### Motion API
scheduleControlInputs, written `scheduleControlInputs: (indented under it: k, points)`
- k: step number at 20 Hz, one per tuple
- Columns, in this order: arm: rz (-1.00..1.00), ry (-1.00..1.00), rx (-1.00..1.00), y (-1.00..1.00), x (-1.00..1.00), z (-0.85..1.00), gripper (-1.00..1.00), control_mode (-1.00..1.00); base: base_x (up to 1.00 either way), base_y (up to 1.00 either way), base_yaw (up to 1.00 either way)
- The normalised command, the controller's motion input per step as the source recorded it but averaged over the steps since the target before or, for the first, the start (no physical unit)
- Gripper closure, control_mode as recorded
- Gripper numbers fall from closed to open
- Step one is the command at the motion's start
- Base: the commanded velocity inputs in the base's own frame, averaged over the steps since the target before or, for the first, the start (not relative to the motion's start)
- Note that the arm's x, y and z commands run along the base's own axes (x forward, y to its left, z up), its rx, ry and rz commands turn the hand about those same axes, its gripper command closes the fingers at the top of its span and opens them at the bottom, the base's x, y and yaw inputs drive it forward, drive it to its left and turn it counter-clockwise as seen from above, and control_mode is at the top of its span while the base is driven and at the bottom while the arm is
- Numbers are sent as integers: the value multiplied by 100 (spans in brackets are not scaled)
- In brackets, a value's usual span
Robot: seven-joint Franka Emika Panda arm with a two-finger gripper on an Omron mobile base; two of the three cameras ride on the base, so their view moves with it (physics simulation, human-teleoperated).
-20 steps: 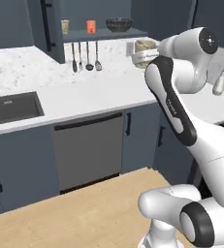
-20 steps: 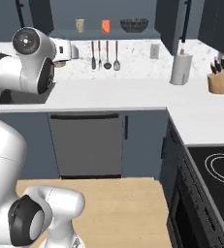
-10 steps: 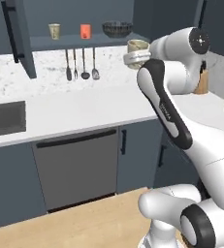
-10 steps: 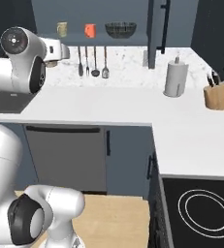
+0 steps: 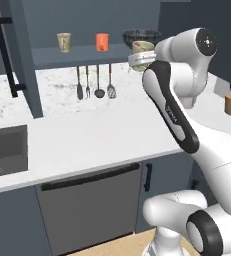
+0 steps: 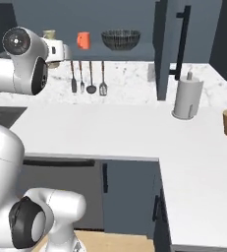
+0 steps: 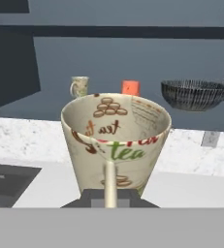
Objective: Gather all objects into one cabinet and sort the glasses and bowls to opposite sides.
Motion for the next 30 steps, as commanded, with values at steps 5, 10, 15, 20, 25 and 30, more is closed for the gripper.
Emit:
scheduleControlInputs:
  k: [5, 10, 15, 20, 25, 30]
  points:
    - [0, 0, 0, 0, 0, 0, 100, 100, 96, 44, 6]
    - [0, 0, 0, 0, 0, 0, 100, 100, 99, 50, 7]
    - [0, 0, 0, 0, 0, 0, 100, 100, 46, 25, 3]
    - [0, 0, 0, 0, 0, 0, 100, 100, 0, 0, 0]
    - [0, 1, 0, 0, 0, -15, 100, -100, 0, 0, 0]
    - [2, 1, 0, 0, 2, -17, 100, -100, 0, 0, 0]
